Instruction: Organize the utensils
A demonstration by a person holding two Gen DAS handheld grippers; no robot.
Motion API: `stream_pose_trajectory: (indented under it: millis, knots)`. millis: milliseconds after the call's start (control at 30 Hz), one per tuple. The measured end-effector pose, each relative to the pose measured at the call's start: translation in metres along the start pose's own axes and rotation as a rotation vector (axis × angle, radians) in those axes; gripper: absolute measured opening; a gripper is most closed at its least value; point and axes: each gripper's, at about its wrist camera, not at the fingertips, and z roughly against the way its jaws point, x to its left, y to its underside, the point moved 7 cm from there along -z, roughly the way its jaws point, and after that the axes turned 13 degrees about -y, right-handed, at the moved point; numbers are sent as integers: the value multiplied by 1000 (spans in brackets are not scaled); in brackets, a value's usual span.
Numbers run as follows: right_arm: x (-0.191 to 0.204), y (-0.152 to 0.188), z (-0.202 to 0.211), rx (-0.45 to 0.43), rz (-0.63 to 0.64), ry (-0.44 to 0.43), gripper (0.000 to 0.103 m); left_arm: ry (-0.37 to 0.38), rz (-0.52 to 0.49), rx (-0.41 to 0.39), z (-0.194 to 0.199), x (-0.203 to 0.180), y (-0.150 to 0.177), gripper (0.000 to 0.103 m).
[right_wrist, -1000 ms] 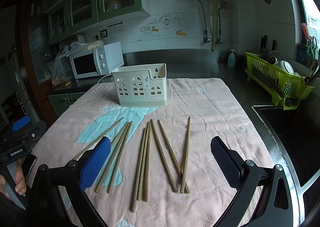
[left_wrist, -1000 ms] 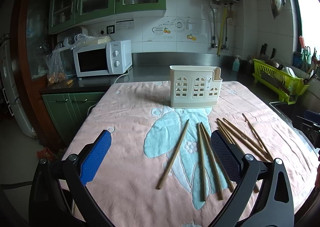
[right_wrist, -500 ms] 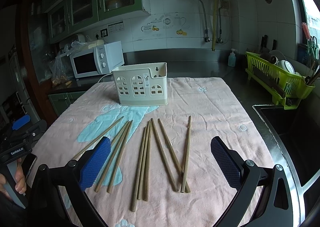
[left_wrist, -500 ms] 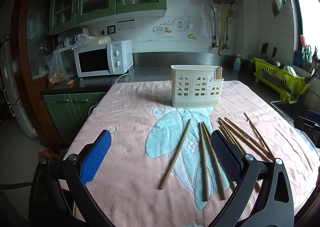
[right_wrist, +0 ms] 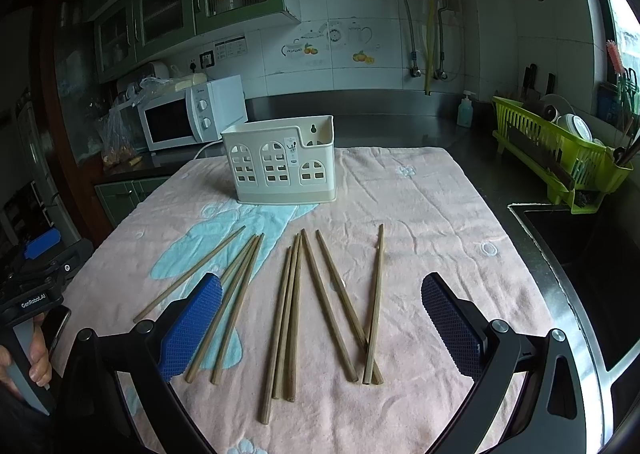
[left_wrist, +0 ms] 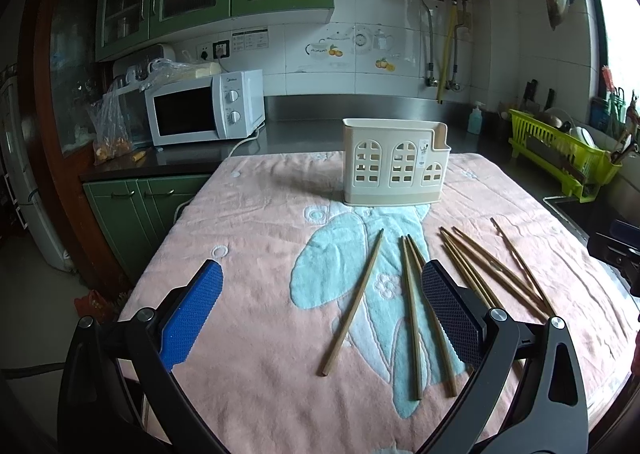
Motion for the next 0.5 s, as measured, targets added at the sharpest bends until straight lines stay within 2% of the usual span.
stream_pose_trajectory:
  millis: [500]
  knots:
    - [-9, 11, -16, 47, -18, 8, 97, -10, -38, 35, -18, -5, 11, 98]
